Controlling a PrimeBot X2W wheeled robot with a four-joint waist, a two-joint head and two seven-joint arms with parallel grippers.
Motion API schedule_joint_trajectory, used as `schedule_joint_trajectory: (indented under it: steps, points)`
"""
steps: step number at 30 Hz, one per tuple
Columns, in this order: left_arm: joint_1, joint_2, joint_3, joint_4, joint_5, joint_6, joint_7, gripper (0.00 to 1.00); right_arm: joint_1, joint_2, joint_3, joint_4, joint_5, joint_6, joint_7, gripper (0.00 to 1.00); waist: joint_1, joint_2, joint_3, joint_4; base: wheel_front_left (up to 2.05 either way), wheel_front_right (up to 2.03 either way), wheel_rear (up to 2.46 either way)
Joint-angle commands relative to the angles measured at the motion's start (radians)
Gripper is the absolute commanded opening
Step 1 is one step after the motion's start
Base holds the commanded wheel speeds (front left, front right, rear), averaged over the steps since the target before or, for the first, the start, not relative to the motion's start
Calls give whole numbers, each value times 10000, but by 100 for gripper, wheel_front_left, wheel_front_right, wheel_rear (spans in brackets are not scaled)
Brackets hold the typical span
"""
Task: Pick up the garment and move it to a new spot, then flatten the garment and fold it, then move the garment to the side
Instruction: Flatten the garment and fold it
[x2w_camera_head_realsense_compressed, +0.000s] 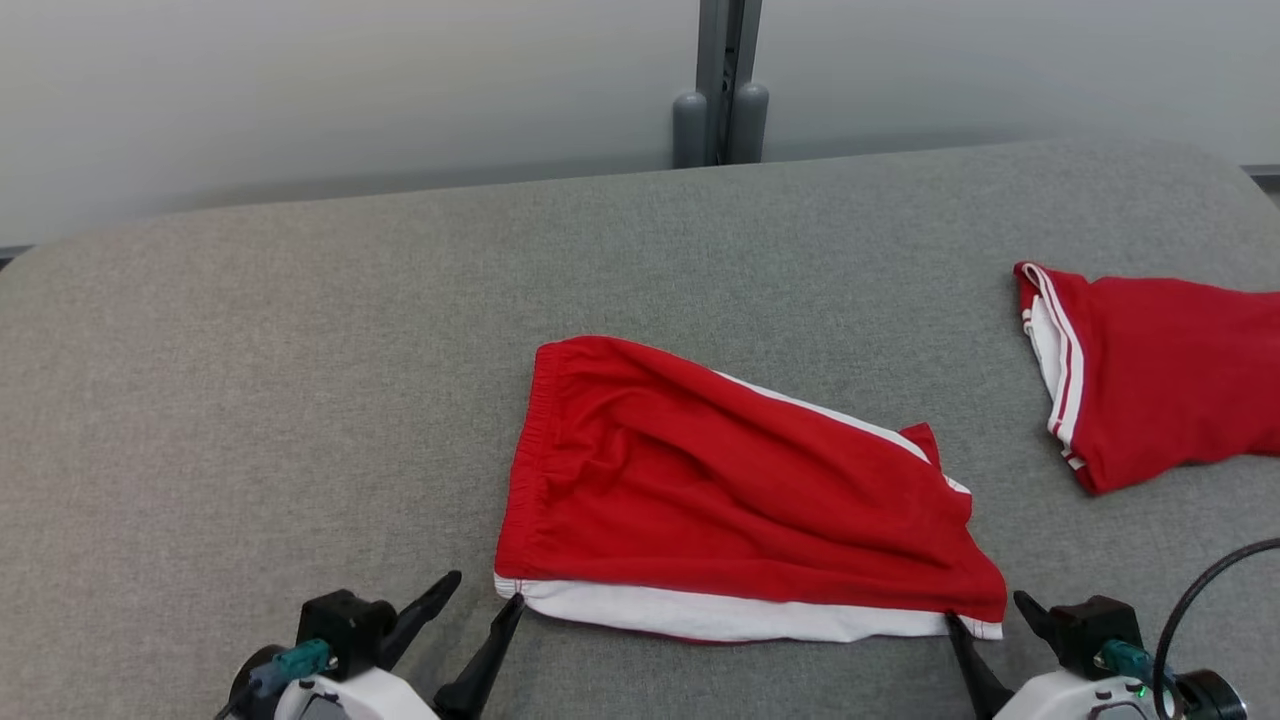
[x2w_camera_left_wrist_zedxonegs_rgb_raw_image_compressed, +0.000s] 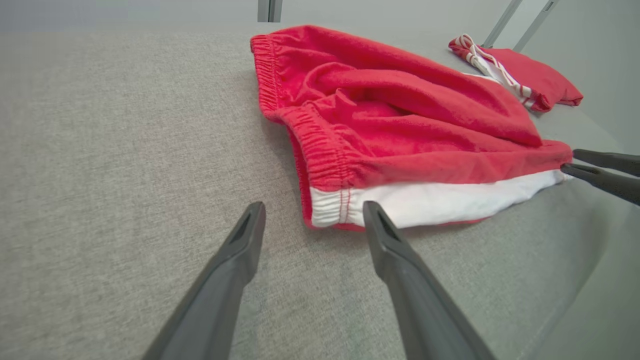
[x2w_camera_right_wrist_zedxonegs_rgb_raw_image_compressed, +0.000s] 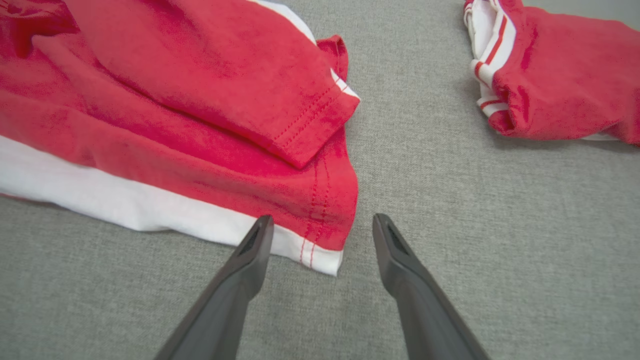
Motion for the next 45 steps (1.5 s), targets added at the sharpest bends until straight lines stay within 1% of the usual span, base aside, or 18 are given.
schedule_joint_trajectory:
  steps: [1, 10, 18, 19, 20, 21, 22, 23, 24, 25, 26, 31, 33, 35, 38, 40, 42, 45]
  points:
    - [-492, 229, -280, 149, -253, -6, 23, 100, -280, 2, 45, 138, 6, 0, 96, 100, 0, -1, 411, -76, 0, 0, 0]
    - [-1645, 936, -1805, 797, -1582, -7, -55, 100, -962, 109, 513, 711, 150, 0, 47, 100, 0, -1, 905, -167, 0, 0, 0]
    - [-2048, 1274, -2923, 828, -2433, -7, -379, 100, -952, 71, 768, 997, 367, 1, -45, 100, 0, -1, 946, -209, 0, 0, 0]
    - [-2101, 1288, -3052, 845, -2515, -7, -417, 95, -974, 63, 792, 1021, 376, 1, -62, 100, 0, -1, 948, -224, 0, 0, 0]
    - [-2173, 1301, -3149, 893, -2581, -7, -487, 74, -1003, 54, 815, 1048, 409, 1, -77, 100, 0, -1, 947, -236, 0, 0, 0]
    - [-2238, 1324, -3240, 934, -2638, -7, -555, 59, -1031, 49, 832, 1075, 433, 1, -81, 100, 0, -1, 941, -248, 0, 0, 0]
    - [-2285, 1342, -3356, 984, -2692, -8, -582, 48, -1061, 47, 855, 1105, 456, 1, -81, 95, 0, -1, 932, -259, 0, 0, 0]
    - [-2343, 1355, -3483, 1032, -2730, -8, -628, 44, -1090, 42, 879, 1143, 473, 1, -64, 71, 0, -1, 923, -269, 0, 0, 0]
    - [-2401, 1360, -3574, 1076, -2795, -8, -681, 33, -1121, 34, 900, 1183, 515, 0, -44, 48, 0, -1, 909, -277, 0, 0, 0]
    - [-2428, 1352, -3681, 1112, -2921, -8, -718, 0, -1148, 31, 917, 1228, 565, 0, -22, 35, 0, -1, 882, -289, 0, 0, 0]
    - [-2468, 1371, -3826, 1147, -2957, -8, -749, 0, -1162, 41, 914, 1264, 621, -2, -1, 0, 0, -1, 864, -301, 0, 0, 0]
    - [-2526, 1362, -4177, 1161, -3419, -8, -997, 0, -1199, 77, 922, 1163, 1172, -3, -23, 0, 0, -1, 761, -374, 0, 0, 0]
    - [-2496, 1379, -4298, 786, -3777, -8, -1140, 0, -1162, 82, 693, 779, 1733, -2, -67, 0, 0, -1, 714, -421, 0, 0, 0]
    - [-2401, 1591, -4205, 183, -4193, -8, -1300, 0, -1051, 8, 566, 79, 2387, 1, 23, 0, 0, -1, 654, -497, 0, 0, 0]
    - [-2207, 2040, -3953, -1412, -4751, -9, -1440, 0, -765, -349, 264, -1636, 3611, 1, 433, 0, 0, -1, 632, -629, 0, 0, 0]
    - [-2163, 2578, -3646, -2753, -5054, 12, -1376, 0, -597, -617, -76, -3140, 4499, 1, 817, 0, 0, -1, 708, -681, 0, 0, 0]
    - [-2363, 3166, -3262, -4122, -5156, 224, -1166, 0, -602, -931, -652, -4502, 5063, 1, 1266, 0, 0, -1, 898, -705, 0, 0, 0]
    - [-3033, 3774, -2566, -5763, -5552, 552, -638, 0, -1148, -1083, -1378, -6004, 5850, 3, 2169, 0, 0, -1, 1398, -624, 0, 0, 0]
